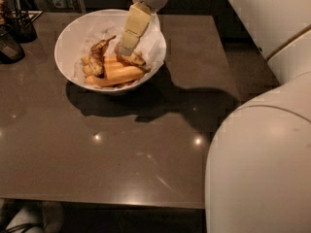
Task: Pick banana from white bowl
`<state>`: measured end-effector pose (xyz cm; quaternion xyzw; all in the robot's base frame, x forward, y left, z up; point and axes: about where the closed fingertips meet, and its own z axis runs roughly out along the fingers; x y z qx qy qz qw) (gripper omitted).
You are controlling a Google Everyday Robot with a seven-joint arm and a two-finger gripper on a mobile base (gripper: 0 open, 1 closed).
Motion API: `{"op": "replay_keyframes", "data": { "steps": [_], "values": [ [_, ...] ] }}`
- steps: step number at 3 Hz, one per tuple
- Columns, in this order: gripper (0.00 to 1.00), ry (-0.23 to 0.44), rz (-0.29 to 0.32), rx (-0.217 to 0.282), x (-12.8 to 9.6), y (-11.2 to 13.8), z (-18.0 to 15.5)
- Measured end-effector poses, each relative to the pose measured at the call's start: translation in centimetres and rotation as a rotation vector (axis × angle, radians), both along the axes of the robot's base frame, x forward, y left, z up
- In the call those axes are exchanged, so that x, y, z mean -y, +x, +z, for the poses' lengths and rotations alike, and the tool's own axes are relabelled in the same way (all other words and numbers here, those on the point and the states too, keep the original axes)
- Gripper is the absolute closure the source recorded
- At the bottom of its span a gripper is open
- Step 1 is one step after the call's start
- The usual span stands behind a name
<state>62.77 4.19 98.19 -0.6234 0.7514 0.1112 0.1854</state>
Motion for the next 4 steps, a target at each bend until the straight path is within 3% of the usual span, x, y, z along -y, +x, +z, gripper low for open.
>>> {"op": "replay_keyframes", "data": {
  "steps": [1, 2, 4],
  "values": [
    [0.00, 0.012, -0.001, -0.035, -0.5, 0.2, -1.0],
    [0.00, -0.024, -0.017, -0.080, -0.6, -0.2, -2.6],
    [0.00, 0.007, -0.040, -0.090, -1.1, 0.4, -2.9]
  ]
}}
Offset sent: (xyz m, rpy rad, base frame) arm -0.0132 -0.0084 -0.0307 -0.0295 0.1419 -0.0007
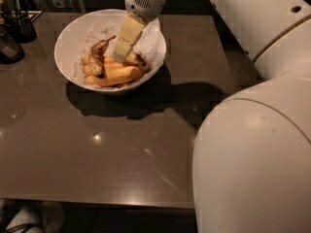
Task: Pick banana from white bowl
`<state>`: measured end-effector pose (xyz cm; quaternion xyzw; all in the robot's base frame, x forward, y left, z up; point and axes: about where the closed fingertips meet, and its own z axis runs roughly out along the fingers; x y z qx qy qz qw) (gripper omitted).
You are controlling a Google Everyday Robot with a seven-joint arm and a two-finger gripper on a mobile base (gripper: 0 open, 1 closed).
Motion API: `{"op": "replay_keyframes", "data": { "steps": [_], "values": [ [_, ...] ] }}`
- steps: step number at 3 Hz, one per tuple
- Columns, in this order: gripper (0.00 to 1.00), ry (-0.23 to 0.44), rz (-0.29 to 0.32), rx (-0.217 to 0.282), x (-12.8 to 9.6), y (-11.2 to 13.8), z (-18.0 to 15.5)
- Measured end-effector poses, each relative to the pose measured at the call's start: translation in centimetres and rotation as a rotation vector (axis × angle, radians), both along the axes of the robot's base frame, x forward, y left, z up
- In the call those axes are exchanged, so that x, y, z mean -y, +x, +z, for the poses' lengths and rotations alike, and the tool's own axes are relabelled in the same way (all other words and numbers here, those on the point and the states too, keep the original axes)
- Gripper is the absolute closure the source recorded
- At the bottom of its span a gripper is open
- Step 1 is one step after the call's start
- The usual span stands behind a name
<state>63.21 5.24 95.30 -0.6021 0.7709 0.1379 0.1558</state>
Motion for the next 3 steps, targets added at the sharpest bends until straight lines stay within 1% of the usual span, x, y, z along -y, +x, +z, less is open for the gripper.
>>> {"op": "replay_keyframes", "data": {
  "steps": [1, 2, 3],
  "values": [
    [0.00, 0.001, -0.011, -0.033, -0.7, 0.0, -1.0],
    [0.00, 0.002, -0.022, -0.078, -1.0, 0.0, -2.3],
    [0.00, 0.003, -0.022, -0.078, -1.1, 0.0, -2.3]
  ]
}}
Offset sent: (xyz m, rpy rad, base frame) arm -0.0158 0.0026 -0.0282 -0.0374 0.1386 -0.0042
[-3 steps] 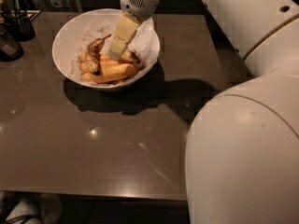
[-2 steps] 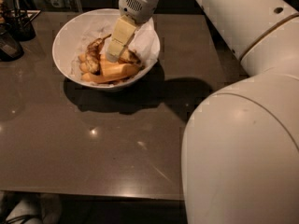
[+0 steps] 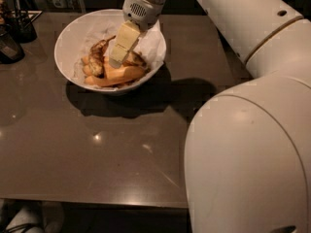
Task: Pick banana from white bowl
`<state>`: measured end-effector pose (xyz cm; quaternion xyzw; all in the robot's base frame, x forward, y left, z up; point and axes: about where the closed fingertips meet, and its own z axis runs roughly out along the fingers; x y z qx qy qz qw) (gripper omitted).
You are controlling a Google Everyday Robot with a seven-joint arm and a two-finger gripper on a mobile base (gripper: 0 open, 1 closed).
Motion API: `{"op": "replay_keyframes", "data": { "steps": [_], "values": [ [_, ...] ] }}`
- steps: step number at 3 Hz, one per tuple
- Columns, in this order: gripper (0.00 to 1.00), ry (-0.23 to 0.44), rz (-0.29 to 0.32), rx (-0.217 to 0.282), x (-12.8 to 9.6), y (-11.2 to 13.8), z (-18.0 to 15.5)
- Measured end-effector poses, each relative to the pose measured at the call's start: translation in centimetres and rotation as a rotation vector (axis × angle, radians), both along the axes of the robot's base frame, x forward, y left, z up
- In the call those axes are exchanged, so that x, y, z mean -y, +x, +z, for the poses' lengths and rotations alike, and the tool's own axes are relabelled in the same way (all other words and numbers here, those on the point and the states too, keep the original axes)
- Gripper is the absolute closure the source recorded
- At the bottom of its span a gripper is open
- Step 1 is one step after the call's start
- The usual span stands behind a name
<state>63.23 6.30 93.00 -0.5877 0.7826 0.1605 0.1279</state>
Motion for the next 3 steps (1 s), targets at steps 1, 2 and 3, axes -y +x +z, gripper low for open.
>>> {"op": "replay_keyframes", "data": {
  "steps": [1, 2, 3],
  "values": [
    [0.00, 0.023, 0.012, 0.004, -0.98, 0.49, -0.22],
    [0.00, 0.039, 0.012, 0.003, -1.40, 0.83, -0.34],
    [0.00, 0.042, 0.011, 0.001, -1.46, 0.91, -0.42]
  ]
}}
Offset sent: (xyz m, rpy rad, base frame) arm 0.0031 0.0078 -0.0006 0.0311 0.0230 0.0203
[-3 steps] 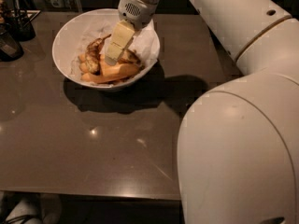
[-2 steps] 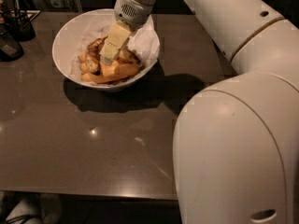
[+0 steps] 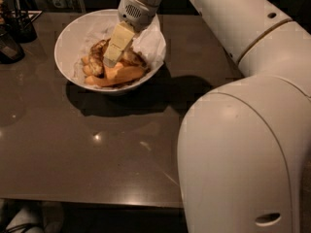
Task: Pick banana from white bowl
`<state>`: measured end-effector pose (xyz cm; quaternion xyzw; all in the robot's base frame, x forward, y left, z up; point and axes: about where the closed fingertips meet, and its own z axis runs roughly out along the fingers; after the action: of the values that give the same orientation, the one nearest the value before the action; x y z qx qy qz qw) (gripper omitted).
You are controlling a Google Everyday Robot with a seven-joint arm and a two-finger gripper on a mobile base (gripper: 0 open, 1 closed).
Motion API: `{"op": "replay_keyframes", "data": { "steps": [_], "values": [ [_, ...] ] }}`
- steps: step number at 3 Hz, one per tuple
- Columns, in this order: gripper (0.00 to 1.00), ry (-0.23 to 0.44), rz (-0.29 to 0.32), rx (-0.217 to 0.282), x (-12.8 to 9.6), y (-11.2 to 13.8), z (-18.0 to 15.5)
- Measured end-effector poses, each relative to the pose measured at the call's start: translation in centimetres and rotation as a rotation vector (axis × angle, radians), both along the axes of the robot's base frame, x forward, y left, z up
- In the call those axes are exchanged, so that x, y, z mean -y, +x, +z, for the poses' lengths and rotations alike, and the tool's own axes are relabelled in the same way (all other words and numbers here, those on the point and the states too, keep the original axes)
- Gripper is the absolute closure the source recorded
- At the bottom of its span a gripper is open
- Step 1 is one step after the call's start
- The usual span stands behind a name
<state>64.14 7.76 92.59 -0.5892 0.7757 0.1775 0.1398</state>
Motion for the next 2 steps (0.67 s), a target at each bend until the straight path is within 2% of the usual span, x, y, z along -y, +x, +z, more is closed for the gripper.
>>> {"op": "replay_keyframes", "data": {
  "steps": [1, 2],
  "values": [
    [0.07, 0.007, -0.015, -0.018, 0.32, 0.33, -0.65],
    [0.09, 0.000, -0.039, -0.046, 0.63, 0.61, -1.54]
  ]
}}
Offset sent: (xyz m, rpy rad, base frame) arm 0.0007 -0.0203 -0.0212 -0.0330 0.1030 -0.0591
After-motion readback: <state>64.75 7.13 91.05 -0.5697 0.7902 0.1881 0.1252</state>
